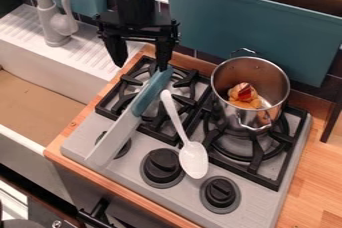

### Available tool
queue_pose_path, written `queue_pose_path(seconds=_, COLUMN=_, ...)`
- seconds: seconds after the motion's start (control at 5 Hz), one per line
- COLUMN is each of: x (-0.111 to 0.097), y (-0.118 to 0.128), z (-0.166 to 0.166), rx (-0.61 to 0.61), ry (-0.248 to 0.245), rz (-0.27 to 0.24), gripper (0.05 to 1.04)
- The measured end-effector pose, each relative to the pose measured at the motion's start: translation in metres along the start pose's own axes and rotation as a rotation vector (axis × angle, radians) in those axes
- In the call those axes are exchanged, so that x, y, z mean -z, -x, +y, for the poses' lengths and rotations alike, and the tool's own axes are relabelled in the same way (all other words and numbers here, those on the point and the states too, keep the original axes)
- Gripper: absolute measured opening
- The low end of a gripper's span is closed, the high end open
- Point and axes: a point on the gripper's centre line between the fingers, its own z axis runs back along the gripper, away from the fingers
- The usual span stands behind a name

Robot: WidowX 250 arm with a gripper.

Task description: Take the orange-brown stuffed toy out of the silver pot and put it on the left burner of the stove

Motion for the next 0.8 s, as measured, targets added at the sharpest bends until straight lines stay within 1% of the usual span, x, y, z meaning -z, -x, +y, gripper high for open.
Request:
queue_pose_path(seconds=0.2, x=0.006, y=0.004, z=0.000, rx=-0.003, ry=-0.001, rz=0.026, gripper=0.999)
queue_pose_path(seconds=0.4, x=0.006, y=0.006, z=-0.015, rx=-0.090, ry=0.029, rz=0.068, gripper=0.999)
queue_pose_path(seconds=0.6, x=0.005, y=0.000, z=-0.034, rx=-0.172, ry=0.029, rz=0.061, gripper=0.999)
queue_pose_path(seconds=0.8, x=-0.003, y=-0.004, z=-0.059, rx=-0.189, ry=0.055, rz=0.046, gripper=0.999)
